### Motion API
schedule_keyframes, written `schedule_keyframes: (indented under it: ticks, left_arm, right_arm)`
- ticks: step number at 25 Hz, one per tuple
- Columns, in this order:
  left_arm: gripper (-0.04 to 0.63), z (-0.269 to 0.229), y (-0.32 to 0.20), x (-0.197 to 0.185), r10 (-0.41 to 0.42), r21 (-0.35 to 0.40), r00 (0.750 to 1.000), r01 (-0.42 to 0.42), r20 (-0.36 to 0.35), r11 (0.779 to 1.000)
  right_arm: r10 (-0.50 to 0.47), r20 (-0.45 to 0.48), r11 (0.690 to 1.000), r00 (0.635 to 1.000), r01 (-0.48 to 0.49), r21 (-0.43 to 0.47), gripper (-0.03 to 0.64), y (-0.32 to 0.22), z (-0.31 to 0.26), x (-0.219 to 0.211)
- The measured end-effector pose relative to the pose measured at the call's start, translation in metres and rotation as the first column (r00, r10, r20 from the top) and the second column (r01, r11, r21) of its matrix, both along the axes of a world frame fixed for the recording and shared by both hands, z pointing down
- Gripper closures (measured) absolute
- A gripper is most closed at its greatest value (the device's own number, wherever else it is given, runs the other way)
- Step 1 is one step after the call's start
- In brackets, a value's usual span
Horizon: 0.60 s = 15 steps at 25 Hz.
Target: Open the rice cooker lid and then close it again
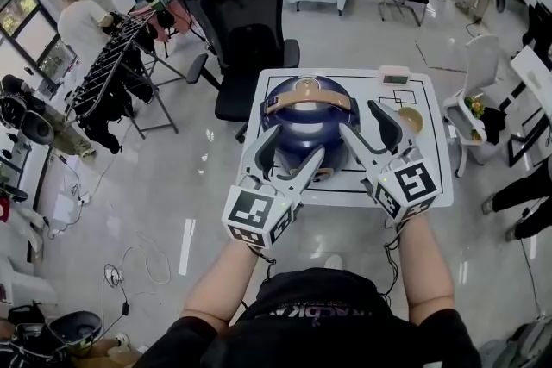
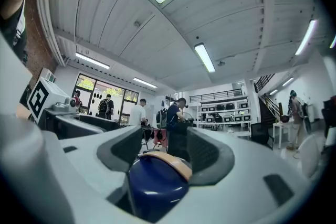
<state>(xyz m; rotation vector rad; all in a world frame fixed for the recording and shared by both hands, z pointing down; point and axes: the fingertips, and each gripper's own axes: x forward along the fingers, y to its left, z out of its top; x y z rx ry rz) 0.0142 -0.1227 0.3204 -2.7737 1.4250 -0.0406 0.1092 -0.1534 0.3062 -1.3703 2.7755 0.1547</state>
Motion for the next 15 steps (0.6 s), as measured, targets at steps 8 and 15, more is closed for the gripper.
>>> schedule_keyframes:
  ticks: [8, 15]
  left_arm:
    - [0.268, 0.004, -0.018, 0.006, -0.073, -0.01, 0.997, 0.073, 0.002, 0.997]
    - [0.268, 0.013, -0.041, -0.006, -0.122, -0.037, 0.992, 0.122, -0.007, 0.992]
  right_arm:
    - [-0.064, -0.014, 0.998, 0.998, 0.064, -0.019, 0.364, -0.024, 0.011, 0.006]
    - [-0.094, -0.044, 0.995, 0.995, 0.093, -0.043, 0.364, -0.046, 0.023, -0.002]
